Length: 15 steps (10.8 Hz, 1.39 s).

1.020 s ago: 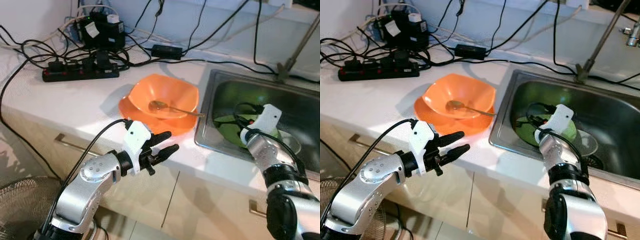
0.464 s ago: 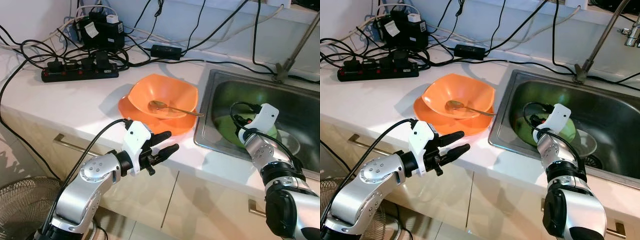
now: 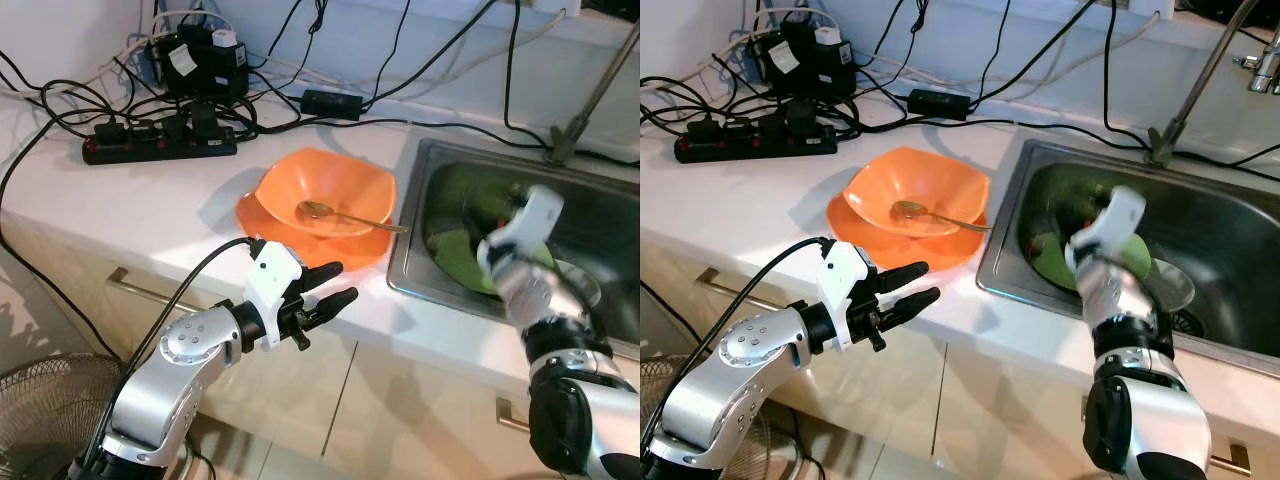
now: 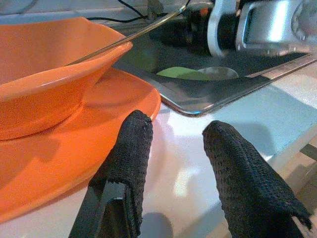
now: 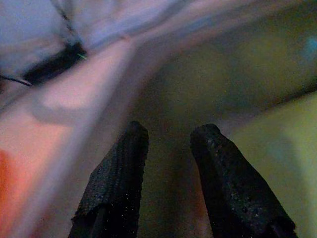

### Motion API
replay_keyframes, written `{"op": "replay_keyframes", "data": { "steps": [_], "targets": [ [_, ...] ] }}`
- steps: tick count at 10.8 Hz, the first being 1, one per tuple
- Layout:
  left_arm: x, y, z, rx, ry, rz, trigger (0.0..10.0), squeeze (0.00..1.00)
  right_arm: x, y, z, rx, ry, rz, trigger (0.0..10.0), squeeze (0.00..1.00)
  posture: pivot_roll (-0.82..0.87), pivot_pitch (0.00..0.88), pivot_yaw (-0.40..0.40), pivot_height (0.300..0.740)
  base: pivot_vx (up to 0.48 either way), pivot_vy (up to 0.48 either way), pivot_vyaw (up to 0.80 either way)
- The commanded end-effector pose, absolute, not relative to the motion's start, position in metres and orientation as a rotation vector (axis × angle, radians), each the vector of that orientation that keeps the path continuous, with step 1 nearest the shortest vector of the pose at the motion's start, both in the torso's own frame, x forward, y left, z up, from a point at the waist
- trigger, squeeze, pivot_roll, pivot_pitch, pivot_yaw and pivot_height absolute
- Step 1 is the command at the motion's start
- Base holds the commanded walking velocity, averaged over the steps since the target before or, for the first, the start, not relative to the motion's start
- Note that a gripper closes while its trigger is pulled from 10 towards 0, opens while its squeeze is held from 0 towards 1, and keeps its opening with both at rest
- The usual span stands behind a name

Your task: Kitchen organization

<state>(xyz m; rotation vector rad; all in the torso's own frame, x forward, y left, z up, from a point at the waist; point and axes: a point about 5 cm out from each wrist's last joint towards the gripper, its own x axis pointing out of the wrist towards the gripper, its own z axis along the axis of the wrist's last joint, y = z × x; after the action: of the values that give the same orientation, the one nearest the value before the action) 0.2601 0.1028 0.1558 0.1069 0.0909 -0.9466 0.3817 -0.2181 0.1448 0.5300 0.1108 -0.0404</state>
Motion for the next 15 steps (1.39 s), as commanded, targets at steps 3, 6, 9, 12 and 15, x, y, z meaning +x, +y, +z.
{"op": "replay_keyframes", "data": {
  "steps": [3, 6, 9, 12, 15],
  "targets": [
    [0.259, 0.102, 0.154, 0.118, 0.096, -0.96, 10.0, 0.0, 0.371, -0.206, 0.158, 0.684, 0.048, 0.154, 10.0, 0.0, 0.2, 0.0, -0.064, 0.74, 0.0, 0.0, 0.0],
    [0.259, 0.102, 0.154, 0.118, 0.1, -0.969, 10.0, 0.0, 0.342, -0.206, 0.15, 0.815, 0.071, 0.288, 10.0, 0.0, 0.19, 0.007, -0.055, 0.74, 0.0, 0.0, 0.0],
    [0.259, 0.102, 0.153, 0.115, 0.107, -0.974, 10.0, 0.0, 0.324, -0.205, 0.151, 0.901, 0.059, 0.353, 10.0, 0.0, 0.18, 0.018, -0.051, 0.74, 0.0, 0.0, 0.0],
    [0.259, 0.102, 0.153, 0.116, 0.11, -0.971, 10.0, 0.0, 0.305, -0.189, 0.151, 0.916, 0.101, 0.479, 10.0, 0.0, 0.18, 0.024, -0.051, 0.74, 0.0, 0.0, 0.0],
    [0.259, 0.101, 0.153, 0.114, 0.109, -0.975, 10.0, 0.0, 0.287, -0.169, 0.165, 0.95, 0.086, 0.634, 10.0, 0.0, 0.18, 0.028, -0.051, 0.74, 0.0, 0.0, 0.0]
  ]
}}
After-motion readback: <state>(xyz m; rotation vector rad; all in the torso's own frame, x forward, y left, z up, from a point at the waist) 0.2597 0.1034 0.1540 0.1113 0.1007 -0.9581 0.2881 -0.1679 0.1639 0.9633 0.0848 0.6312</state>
